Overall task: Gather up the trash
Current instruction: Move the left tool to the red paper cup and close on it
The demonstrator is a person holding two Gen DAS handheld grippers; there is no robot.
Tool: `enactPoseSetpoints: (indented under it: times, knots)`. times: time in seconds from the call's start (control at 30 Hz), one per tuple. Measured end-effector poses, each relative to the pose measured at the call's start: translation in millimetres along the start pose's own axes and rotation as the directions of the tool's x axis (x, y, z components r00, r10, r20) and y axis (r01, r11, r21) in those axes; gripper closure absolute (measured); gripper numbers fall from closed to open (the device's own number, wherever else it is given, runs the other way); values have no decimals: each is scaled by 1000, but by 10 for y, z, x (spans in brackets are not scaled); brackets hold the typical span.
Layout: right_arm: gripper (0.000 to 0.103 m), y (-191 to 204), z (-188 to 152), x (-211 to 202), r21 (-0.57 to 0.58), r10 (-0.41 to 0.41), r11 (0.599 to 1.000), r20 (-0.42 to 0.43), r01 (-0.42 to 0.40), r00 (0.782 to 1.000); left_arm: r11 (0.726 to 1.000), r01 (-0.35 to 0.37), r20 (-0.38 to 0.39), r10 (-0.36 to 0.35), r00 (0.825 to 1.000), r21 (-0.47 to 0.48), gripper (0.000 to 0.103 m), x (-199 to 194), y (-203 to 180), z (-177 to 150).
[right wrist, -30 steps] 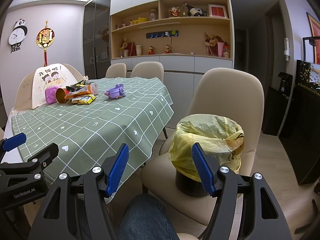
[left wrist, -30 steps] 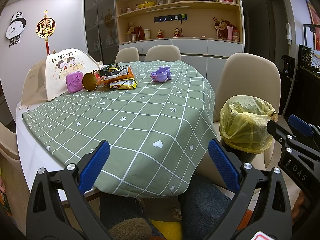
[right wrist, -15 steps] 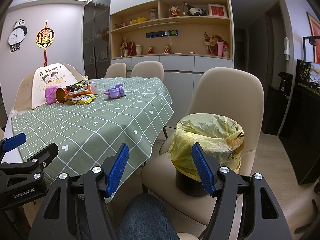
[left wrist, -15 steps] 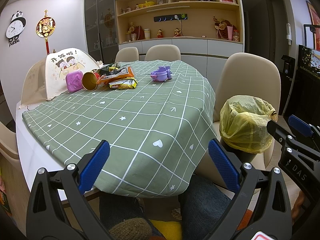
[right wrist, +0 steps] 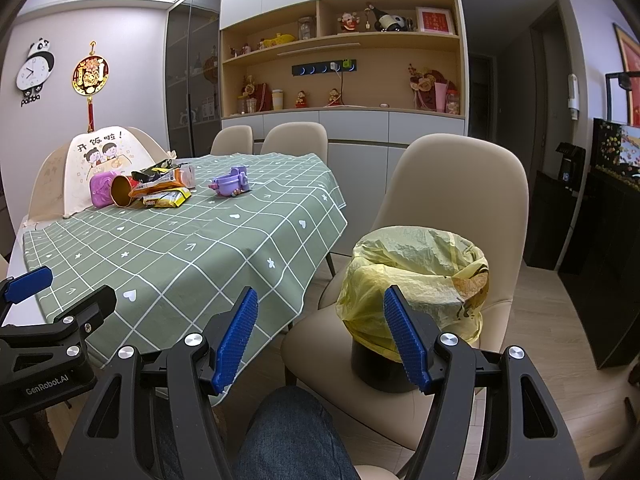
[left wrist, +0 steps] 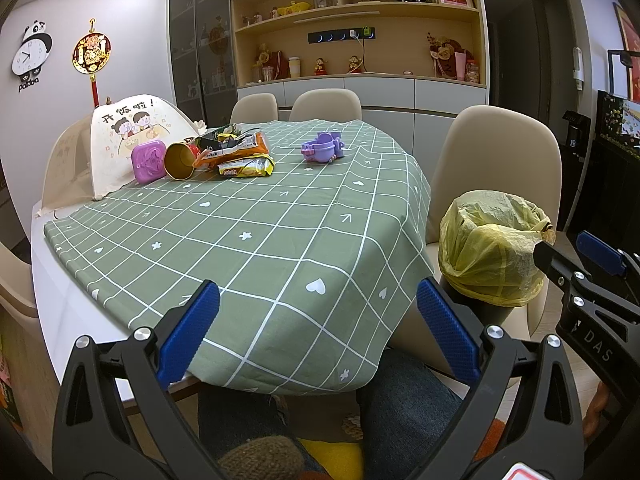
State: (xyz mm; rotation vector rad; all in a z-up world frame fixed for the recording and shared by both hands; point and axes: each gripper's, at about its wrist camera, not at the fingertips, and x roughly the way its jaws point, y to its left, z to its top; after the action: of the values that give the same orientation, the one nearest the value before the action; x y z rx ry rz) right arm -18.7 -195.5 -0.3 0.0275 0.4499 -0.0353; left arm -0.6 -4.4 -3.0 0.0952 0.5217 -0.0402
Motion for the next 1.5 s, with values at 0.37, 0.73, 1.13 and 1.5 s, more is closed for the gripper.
enactPoseSetpoints:
  times: [0.37, 0.73, 1.13, 1.5]
  knots:
    - [41, 131, 181, 113, -58, 9, 998, 37, -6, 999, 996, 36, -21, -38, 999, -84, 9, 149, 293, 126]
    - [41, 666, 785, 913, -123, 231, 965, -3, -230, 973, 982, 22, -64, -35, 997, -189, 9, 709, 1310, 662]
    - [41, 1114, 1099, 2081, -143, 295, 938, -151, -316, 944, 954, -63, -135, 24, 991, -292, 9, 1762, 2378, 1233]
    - [41, 1296, 1358, 2539, -159, 261, 944, -173, -288, 950, 947, -88, -167, 37, 985, -310, 15, 2906, 2873, 1755]
